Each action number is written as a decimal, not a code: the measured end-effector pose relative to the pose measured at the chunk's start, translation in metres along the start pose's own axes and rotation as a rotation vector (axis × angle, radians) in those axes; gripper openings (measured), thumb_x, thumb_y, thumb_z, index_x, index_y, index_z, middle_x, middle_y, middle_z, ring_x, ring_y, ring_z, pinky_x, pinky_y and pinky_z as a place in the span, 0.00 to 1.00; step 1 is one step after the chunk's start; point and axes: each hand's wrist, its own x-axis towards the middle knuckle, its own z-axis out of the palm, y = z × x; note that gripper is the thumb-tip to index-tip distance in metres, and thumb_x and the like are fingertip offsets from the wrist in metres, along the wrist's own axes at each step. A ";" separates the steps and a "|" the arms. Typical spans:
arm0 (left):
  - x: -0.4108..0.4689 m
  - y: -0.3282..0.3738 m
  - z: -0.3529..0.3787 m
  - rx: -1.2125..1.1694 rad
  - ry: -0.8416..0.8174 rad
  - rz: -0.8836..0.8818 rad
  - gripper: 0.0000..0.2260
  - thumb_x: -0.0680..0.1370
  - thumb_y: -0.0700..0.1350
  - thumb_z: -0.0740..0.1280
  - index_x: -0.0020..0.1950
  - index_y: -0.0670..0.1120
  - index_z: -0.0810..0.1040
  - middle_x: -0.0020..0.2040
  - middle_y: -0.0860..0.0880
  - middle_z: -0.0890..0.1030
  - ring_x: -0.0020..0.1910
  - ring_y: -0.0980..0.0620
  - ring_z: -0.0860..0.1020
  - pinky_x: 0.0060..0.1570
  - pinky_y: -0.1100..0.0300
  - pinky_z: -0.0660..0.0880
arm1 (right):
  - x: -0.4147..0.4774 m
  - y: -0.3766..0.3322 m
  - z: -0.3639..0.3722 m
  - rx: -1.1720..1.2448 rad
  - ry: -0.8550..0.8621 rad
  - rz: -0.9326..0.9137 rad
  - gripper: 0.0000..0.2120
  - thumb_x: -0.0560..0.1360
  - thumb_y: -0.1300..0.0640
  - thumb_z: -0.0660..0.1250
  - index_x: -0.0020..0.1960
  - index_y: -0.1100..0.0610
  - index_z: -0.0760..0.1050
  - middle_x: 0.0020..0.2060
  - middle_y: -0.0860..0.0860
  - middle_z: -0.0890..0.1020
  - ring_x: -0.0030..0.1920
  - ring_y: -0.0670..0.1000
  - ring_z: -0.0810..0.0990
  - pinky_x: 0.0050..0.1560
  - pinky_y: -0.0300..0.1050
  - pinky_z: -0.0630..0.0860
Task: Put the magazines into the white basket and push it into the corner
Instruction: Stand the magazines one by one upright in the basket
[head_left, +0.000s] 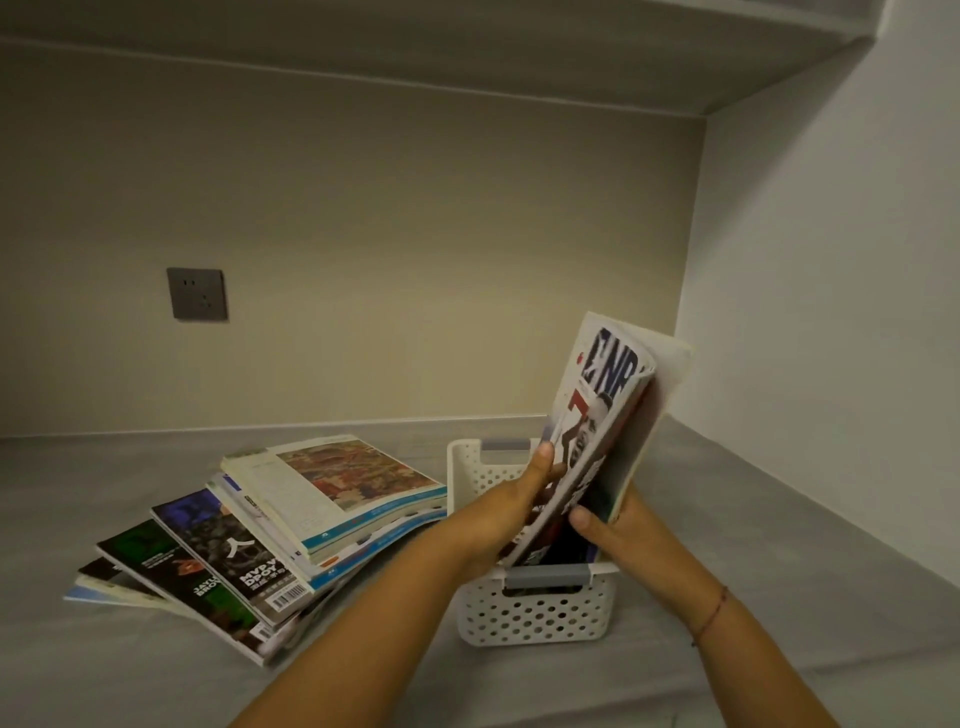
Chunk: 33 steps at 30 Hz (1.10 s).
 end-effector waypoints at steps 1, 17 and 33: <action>0.002 0.000 -0.002 -0.037 -0.035 -0.065 0.31 0.76 0.68 0.52 0.71 0.52 0.71 0.66 0.47 0.77 0.64 0.48 0.75 0.67 0.53 0.70 | -0.001 0.000 -0.001 -0.014 -0.014 0.002 0.43 0.58 0.32 0.71 0.68 0.43 0.59 0.63 0.39 0.72 0.60 0.36 0.73 0.52 0.28 0.72; -0.003 -0.004 -0.017 0.010 -0.379 0.158 0.39 0.68 0.67 0.66 0.76 0.60 0.55 0.75 0.50 0.64 0.73 0.49 0.65 0.71 0.48 0.65 | 0.003 0.006 -0.007 -0.039 -0.119 0.011 0.43 0.62 0.43 0.76 0.69 0.36 0.54 0.64 0.38 0.71 0.64 0.40 0.71 0.56 0.36 0.74; 0.019 0.003 0.002 -0.181 -0.176 0.104 0.35 0.67 0.71 0.60 0.73 0.65 0.60 0.73 0.57 0.66 0.70 0.54 0.67 0.62 0.48 0.71 | 0.001 0.004 -0.005 -0.037 -0.142 0.080 0.42 0.68 0.61 0.72 0.72 0.46 0.52 0.66 0.44 0.70 0.65 0.43 0.71 0.56 0.36 0.74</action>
